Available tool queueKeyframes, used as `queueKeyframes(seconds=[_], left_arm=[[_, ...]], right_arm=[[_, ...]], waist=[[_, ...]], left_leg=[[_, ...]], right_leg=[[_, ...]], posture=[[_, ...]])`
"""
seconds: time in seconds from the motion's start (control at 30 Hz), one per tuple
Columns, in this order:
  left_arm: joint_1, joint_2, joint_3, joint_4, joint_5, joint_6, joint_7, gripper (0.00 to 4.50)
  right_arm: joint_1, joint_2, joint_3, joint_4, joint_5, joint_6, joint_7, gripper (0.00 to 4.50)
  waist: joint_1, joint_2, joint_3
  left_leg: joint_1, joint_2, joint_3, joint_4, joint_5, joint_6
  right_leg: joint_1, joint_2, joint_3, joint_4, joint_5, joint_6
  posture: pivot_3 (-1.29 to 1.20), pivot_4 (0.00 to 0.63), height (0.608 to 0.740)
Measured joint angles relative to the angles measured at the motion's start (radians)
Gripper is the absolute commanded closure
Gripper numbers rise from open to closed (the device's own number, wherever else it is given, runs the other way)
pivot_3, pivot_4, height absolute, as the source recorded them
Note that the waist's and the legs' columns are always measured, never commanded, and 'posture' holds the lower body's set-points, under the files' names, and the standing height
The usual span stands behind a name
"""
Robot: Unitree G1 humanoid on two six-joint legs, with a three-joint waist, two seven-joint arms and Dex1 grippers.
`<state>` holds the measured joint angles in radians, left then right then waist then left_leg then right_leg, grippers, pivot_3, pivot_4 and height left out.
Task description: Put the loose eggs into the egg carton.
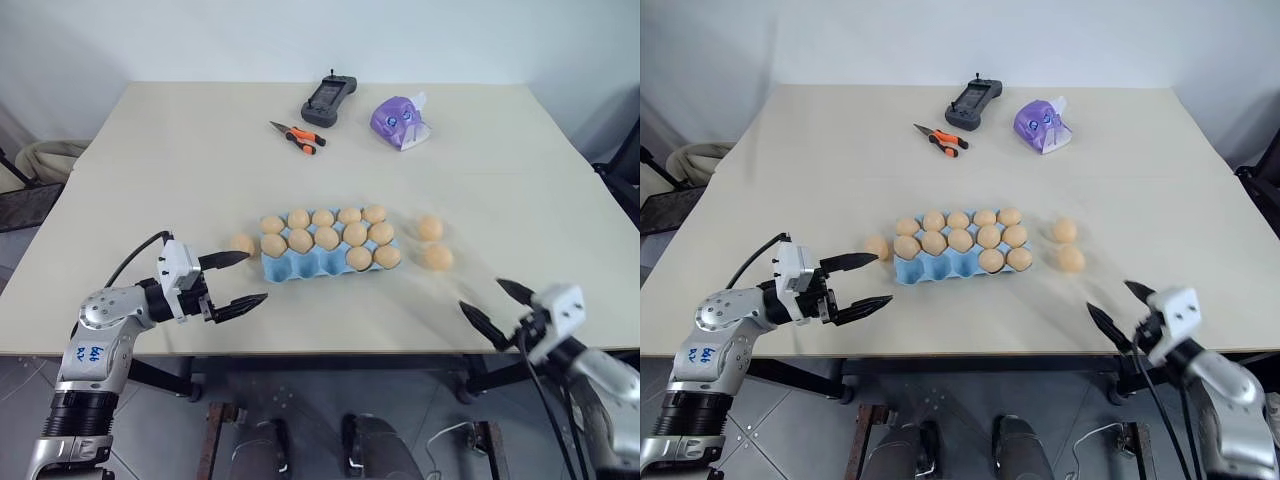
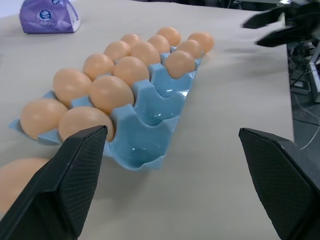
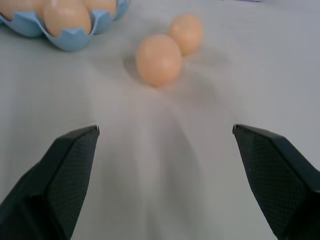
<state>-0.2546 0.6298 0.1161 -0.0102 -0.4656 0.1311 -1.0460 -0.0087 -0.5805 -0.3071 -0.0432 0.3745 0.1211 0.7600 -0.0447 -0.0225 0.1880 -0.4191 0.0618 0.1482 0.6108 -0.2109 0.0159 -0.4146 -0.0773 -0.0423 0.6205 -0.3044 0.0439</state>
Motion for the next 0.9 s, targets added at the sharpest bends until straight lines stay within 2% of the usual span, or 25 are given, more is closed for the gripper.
queueKeyframes(seconds=[0.13, 0.27, 0.33, 0.43, 0.63, 0.67, 0.77, 0.9], left_arm=[[0.011, -0.004, -0.002, -0.067, -0.002, 0.017, 0.011, 0.0], [0.061, -0.007, 0.0, -0.103, -0.002, 0.03, 0.022, 0.0], [0.074, -0.008, 0.001, -0.106, -0.002, 0.034, 0.031, 0.0], [0.085, -0.012, 0.003, -0.13, -0.002, 0.038, 0.048, 0.0], [0.092, -0.019, 0.007, -0.145, -0.003, 0.041, 0.07, 0.0], [0.094, -0.019, 0.01, -0.145, -0.003, 0.041, 0.071, 0.0], [0.099, -0.018, 0.029, -0.146, -0.003, 0.041, 0.081, 0.0], [0.113, -0.018, 0.043, -0.147, -0.008, 0.043, 0.091, 0.0]], right_arm=[[-0.174, -0.027, 0.083, 0.096, -0.032, 0.065, 0.014, 0.01], [-0.283, -0.027, 0.167, 0.224, -0.067, 0.077, 0.057, 0.01], [-0.338, -0.024, 0.191, 0.286, -0.083, 0.077, 0.063, 0.01], [-0.414, -0.018, 0.219, 0.375, -0.123, 0.053, 0.061, 0.59], [-0.474, 0.005, 0.231, 0.469, -0.153, 0.008, 0.074, 2.63], [-0.477, 0.005, 0.232, 0.47, -0.153, 0.006, 0.081, 2.76], [-0.475, 0.006, 0.232, 0.458, -0.145, 0.012, 0.107, 2.76], [-0.46, 0.019, 0.231, 0.258, -0.061, 0.084, 0.147, 2.76]], waist=[[0.004, 0.0, 0.0], [0.007, 0.0, 0.0], [0.008, 0.0, 0.0], [0.009, 0.0, 0.0], [0.011, 0.0, 0.0], [0.011, 0.0, 0.0], [0.01, 0.0, 0.0], [0.002, 0.001, 0.0]], left_leg=[[-0.001, 0.0, 0.0, 0.0, 0.0, 0.0], [-0.002, 0.0, -0.001, 0.0, -0.001, -0.001], [-0.002, 0.0, -0.001, 0.0, -0.001, -0.001], [-0.002, 0.0, -0.001, 0.001, -0.001, -0.001], [-0.002, 0.0, -0.001, 0.001, -0.001, -0.001], [-0.002, 0.0, -0.001, 0.001, -0.001, -0.001], [-0.002, 0.0, -0.001, 0.001, -0.001, -0.001], [-0.002, 0.002, -0.001, 0.001, -0.001, -0.001]], right_leg=[[0.0, 0.0, -0.002, 0.0, 0.0, 0.001], [-0.001, 0.0, -0.003, 0.0, 0.007, 0.013], [-0.002, 0.0, -0.003, 0.001, 0.007, 0.013], [-0.001, 0.0, -0.003, 0.001, 0.007, 0.013], [-0.001, 0.0, -0.004, 0.001, 0.007, 0.013], [-0.001, 0.0, -0.004, 0.001, 0.007, 0.013], [-0.001, 0.0, -0.004, 0.001, 0.007, 0.014], [-0.002, 0.001, -0.004, 0.003, 0.007, 0.014]], posture=[[0.0, 0.15, 0.74], [0.0, 0.15, 0.74], [0.0, 0.15, 0.74], [0.0, 0.15, 0.74], [0.0, 0.15, 0.74], [0.0, 0.15, 0.74], [0.0, 0.15, 0.74], [0.0, 0.15, 0.74]])
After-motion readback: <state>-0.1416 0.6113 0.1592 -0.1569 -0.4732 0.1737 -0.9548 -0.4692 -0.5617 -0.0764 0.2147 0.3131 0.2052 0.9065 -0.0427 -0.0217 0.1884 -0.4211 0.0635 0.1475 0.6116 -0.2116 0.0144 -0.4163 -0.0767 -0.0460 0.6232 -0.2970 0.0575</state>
